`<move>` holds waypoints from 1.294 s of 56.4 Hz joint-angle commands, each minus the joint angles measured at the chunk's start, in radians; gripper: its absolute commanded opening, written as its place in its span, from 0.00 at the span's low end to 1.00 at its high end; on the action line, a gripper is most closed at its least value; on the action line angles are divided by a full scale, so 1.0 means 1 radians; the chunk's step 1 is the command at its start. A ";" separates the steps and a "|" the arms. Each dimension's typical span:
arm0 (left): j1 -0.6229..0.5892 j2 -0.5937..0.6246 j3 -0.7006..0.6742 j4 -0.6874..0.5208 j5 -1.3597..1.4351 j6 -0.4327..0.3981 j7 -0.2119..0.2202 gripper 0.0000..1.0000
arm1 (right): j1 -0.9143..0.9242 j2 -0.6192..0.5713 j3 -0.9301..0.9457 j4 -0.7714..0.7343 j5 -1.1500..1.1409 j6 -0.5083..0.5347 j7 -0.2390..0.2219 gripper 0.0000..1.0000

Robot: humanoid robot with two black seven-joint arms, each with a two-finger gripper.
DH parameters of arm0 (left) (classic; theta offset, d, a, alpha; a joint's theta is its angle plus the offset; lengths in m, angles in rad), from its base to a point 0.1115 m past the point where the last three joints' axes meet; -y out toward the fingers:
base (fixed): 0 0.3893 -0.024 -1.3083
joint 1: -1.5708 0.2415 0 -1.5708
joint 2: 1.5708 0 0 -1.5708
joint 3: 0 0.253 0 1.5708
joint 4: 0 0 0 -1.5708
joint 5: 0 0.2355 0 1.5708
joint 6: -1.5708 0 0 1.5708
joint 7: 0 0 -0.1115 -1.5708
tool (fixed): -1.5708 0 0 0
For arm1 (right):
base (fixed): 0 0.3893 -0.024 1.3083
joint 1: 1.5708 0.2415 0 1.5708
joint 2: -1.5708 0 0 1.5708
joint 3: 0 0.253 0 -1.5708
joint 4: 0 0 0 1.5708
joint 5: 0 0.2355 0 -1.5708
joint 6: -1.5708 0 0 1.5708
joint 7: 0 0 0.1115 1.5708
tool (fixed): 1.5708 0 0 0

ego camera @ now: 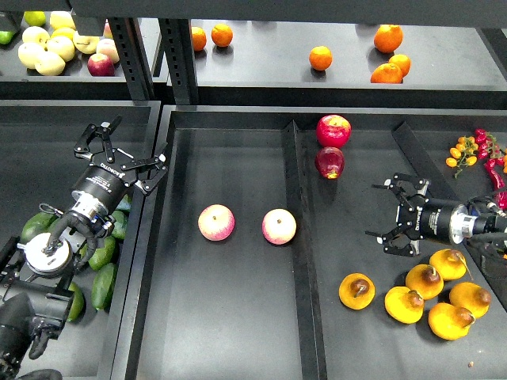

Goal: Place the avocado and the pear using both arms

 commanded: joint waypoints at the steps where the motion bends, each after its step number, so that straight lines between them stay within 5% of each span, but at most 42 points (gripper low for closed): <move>1: 0.005 0.000 -0.002 -0.004 0.000 0.000 -0.001 0.99 | -0.016 0.028 0.107 -0.003 -0.001 0.000 0.000 0.99; 16: 0.017 0.000 0.002 -0.015 0.000 0.000 -0.004 0.99 | -0.067 0.213 0.266 -0.077 -0.001 0.000 0.002 0.99; 28: 0.014 0.000 0.009 -0.015 -0.035 0.000 -0.021 0.99 | -0.069 0.342 0.372 -0.131 -0.001 0.000 0.260 0.99; 33: 0.008 0.000 0.010 -0.015 -0.047 0.000 -0.021 0.99 | -0.069 0.397 0.427 -0.160 -0.004 0.000 0.312 0.99; 53: -0.009 0.000 0.010 0.003 -0.051 0.000 -0.040 0.99 | -0.072 0.430 0.581 -0.227 -0.143 0.000 0.392 0.99; 73: -0.009 0.000 0.016 -0.008 -0.093 0.000 -0.041 0.99 | -0.076 0.430 0.687 -0.230 -0.194 0.000 0.397 0.99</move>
